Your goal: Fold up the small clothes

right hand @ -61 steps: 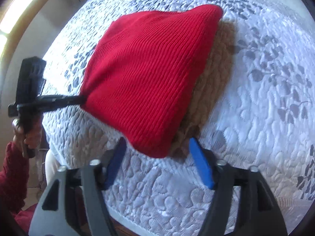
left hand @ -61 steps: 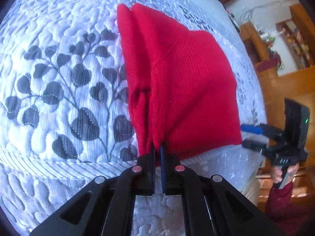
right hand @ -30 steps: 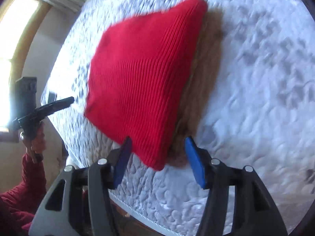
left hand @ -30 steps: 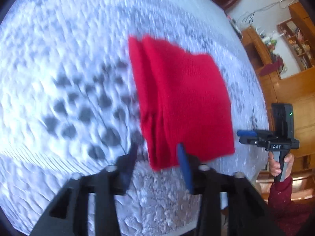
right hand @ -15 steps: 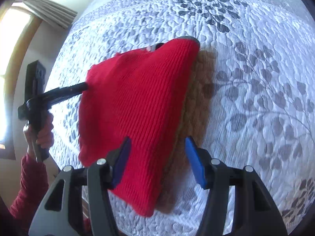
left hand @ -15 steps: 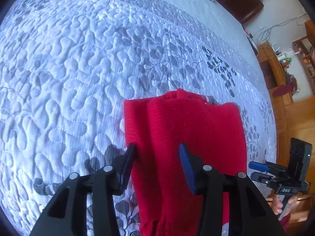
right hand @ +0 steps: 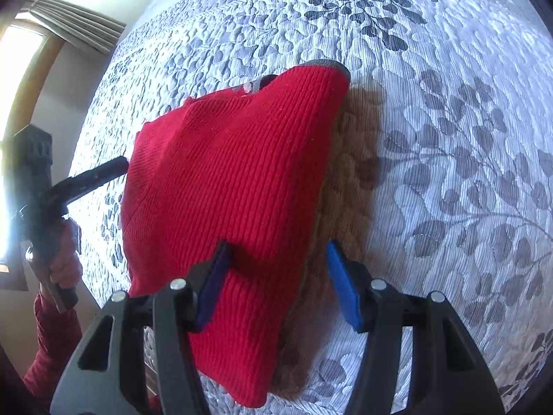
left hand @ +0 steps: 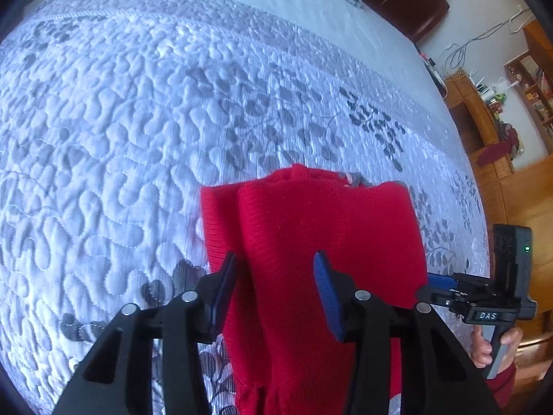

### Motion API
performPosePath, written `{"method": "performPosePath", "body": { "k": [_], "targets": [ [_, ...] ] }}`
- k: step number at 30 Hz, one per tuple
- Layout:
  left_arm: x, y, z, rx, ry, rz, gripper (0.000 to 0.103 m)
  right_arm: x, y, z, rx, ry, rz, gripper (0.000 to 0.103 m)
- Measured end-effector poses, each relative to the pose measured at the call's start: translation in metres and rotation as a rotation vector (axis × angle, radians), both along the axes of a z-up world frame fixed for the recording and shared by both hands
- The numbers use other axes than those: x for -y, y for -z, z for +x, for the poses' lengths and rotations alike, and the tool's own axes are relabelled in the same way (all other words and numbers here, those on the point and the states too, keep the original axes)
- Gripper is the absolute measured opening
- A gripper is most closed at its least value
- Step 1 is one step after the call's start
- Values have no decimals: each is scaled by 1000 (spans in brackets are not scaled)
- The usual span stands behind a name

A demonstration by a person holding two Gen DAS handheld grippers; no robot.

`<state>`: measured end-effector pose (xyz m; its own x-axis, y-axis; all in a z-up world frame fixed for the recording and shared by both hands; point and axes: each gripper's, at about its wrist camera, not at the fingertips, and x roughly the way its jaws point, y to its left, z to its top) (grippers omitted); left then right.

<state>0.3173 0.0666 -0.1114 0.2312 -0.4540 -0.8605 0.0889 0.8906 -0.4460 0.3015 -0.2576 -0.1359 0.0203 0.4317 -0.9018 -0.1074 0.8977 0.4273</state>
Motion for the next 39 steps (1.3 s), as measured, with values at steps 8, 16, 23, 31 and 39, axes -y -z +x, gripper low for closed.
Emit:
{"method": "performPosePath", "body": {
  "k": [8, 16, 23, 31, 39],
  "targets": [
    [7, -3, -5, 15, 15, -38, 44, 2, 3, 3, 1, -6, -9, 58],
    [11, 19, 13, -57, 10, -71, 7, 5, 7, 8, -10, 22, 9, 58],
    [-20, -30, -4, 114, -68, -59, 6, -4, 6, 8, 1, -1, 27, 58],
    [-17, 31, 9, -28, -58, 5, 9, -9, 19, 11, -21, 25, 39, 64],
    [-30, -6, -70, -47, -56, 7, 36, 4, -19, -41, 42, -39, -13, 67]
  ]
}}
